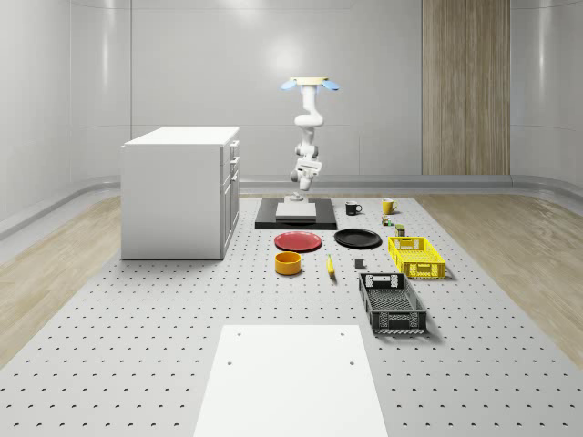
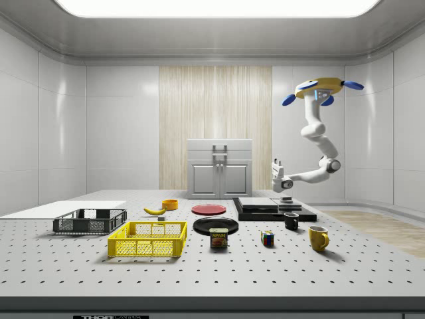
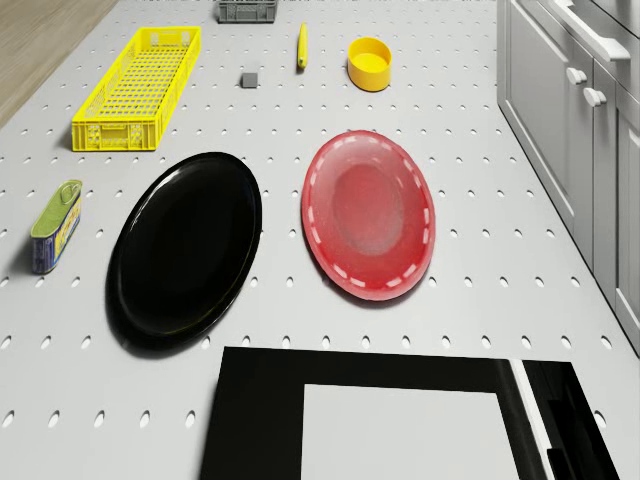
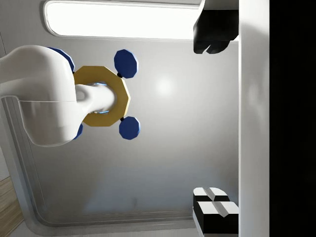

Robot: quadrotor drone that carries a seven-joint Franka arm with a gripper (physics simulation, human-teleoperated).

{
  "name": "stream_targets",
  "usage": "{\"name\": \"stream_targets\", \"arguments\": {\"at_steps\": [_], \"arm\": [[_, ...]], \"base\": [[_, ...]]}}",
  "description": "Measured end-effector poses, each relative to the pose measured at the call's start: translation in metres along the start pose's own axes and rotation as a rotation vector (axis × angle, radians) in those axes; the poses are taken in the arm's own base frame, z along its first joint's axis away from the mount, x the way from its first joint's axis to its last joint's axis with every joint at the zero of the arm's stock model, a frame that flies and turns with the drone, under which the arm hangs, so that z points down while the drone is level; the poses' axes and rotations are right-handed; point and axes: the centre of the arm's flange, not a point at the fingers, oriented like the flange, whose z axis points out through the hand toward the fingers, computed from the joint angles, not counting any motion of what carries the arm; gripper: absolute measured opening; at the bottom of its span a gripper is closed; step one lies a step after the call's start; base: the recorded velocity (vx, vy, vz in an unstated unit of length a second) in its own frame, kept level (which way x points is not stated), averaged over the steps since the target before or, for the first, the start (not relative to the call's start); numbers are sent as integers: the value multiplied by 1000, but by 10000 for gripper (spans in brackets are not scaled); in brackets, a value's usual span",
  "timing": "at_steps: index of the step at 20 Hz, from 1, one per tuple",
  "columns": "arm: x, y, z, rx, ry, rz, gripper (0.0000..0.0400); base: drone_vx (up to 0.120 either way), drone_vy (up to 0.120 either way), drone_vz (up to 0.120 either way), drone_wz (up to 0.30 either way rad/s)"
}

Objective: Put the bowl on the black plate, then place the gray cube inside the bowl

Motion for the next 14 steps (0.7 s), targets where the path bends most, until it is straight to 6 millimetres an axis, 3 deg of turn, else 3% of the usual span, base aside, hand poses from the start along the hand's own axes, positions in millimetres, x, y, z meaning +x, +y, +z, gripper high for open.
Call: {"name": "stream_targets", "arguments": {"at_steps": [5, 8, 11, 14], "arm": [[-23, -22, 5, -229, 233, -7, 400], [-44, -43, 22, -472, 477, -14, 400], [-65, -62, 59, -802, 806, -23, 400], [-71, -68, 109, -1169, 1171, -32, 400]], "base": [[120, -16, 0, 0], [120, 0, -13, 0], [120, 0, -120, 0], [120, 0, -120, 0]]}}
